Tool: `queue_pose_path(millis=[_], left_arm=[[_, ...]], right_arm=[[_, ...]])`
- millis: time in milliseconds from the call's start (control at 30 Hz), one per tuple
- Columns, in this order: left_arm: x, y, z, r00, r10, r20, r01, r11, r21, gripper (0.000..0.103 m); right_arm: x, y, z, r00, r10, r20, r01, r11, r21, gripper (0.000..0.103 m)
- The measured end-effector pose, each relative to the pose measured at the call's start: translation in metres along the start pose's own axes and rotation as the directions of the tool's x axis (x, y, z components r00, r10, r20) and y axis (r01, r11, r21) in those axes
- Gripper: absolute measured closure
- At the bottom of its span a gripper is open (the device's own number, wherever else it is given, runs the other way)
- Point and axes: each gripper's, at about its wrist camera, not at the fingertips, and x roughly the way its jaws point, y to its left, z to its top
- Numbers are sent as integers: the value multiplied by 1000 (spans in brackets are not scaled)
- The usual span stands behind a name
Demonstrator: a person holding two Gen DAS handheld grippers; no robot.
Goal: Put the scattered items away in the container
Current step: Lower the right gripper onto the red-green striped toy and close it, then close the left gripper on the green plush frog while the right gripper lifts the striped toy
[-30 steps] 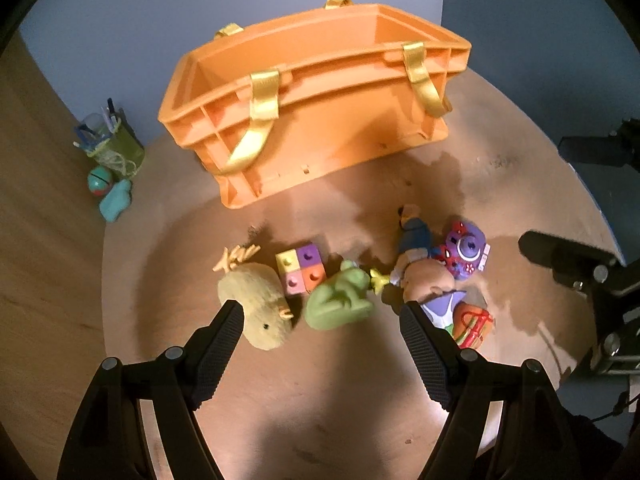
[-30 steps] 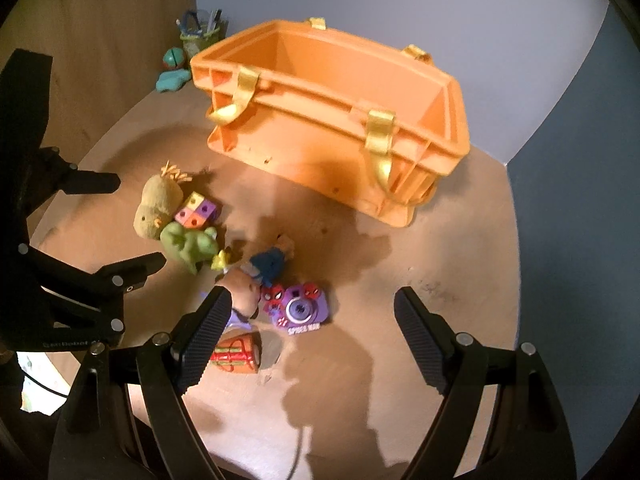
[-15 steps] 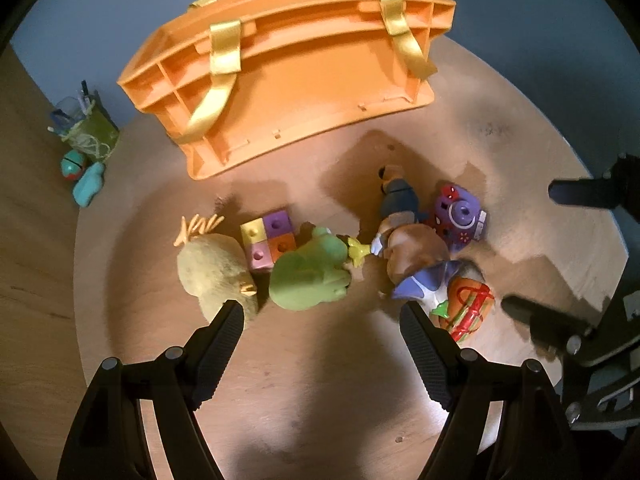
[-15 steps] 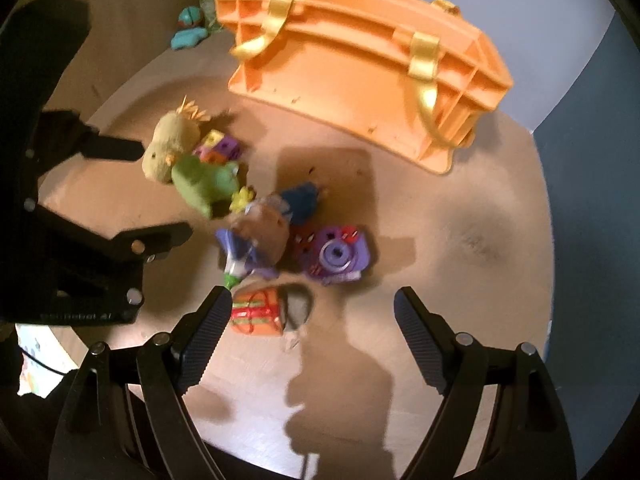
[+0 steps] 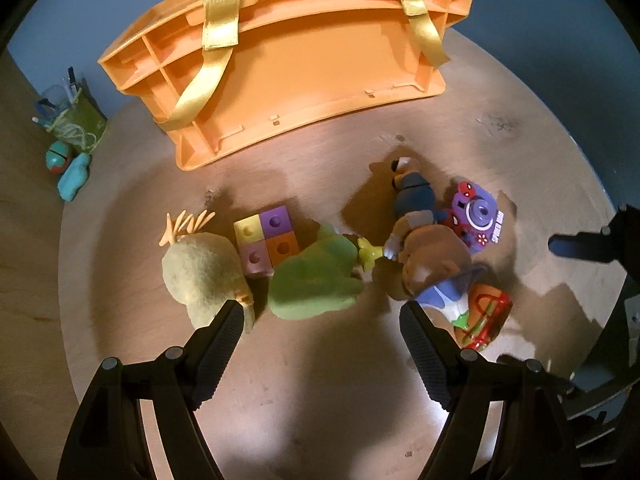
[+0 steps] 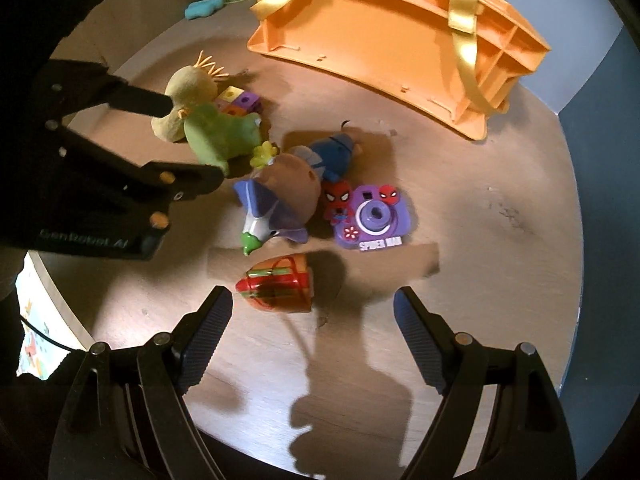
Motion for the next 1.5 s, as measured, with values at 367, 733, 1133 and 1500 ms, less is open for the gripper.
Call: queue_pose_path(millis=[367, 733, 1133, 1500], left_arm=[[8, 4, 4, 1000, -19, -20, 19, 1000, -25, 26], [11, 6, 6, 1000, -23, -10, 23, 999, -40, 26], [29, 6, 4, 995, -88, -55, 85, 994, -69, 30], [36, 10, 2, 992, -105, -71, 98, 990, -102, 55]], right_arm=[[15, 3, 2, 999, 11, -44, -10, 999, 42, 27], [24, 8, 4, 997, 8, -72, -5, 999, 54, 32], [32, 5, 4, 995, 1, -96, 6, 997, 79, 41], [34, 4, 4, 993, -10, -119, 22, 995, 100, 56]])
